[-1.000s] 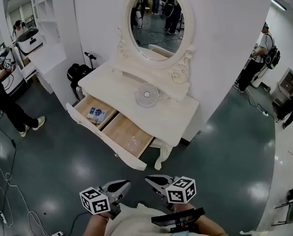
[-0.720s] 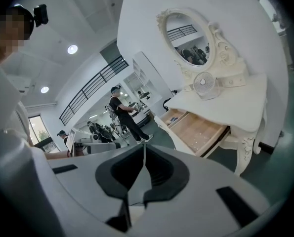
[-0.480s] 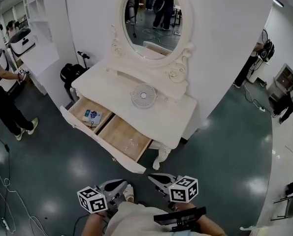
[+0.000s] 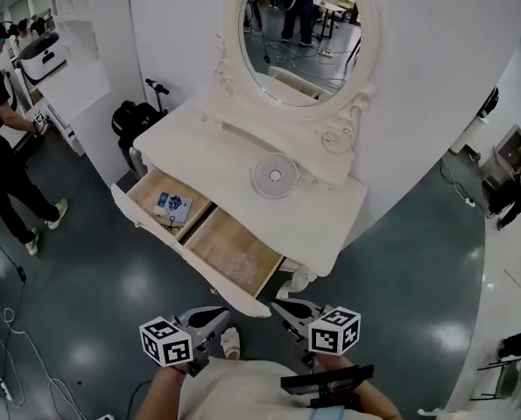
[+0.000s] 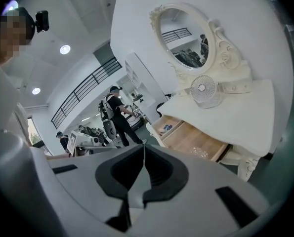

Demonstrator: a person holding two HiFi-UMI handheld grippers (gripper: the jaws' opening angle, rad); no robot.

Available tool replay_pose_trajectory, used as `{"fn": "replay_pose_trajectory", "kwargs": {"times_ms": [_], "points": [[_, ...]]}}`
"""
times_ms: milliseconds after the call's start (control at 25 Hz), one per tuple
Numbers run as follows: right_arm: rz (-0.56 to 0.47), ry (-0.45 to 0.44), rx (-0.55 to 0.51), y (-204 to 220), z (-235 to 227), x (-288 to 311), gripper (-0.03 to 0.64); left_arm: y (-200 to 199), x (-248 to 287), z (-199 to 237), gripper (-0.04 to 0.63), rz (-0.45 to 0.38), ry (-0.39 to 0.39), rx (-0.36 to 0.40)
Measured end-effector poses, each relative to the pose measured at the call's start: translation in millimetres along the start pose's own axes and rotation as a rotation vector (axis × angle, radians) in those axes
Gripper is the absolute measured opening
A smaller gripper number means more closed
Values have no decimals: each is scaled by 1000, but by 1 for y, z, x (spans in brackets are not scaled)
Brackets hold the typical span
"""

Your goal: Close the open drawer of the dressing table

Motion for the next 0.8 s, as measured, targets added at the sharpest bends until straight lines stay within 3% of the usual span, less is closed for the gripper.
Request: {"fn": "replay_pose_trajectory", "kwargs": {"times_ms": [280,480,800], "points": [[4,31,-9,-22,-4,29,17,-23,-12,37,11,-10,1,-7],[-18,74,-24,-34,-11,42,17,-35,-12,58,11,30,11,16],[73,72,-60,-30,-22,57,17,-43,5,75,11,67,2,22]]}}
Point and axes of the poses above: the fingertips, and each gripper's own axes: x forward along the fingers, z to its left, y out of its underside, the point moved 6 cm from there along -x, backward along the fingers, and after that the axes turned 3 degrees about -x, right-handed, at the moved point
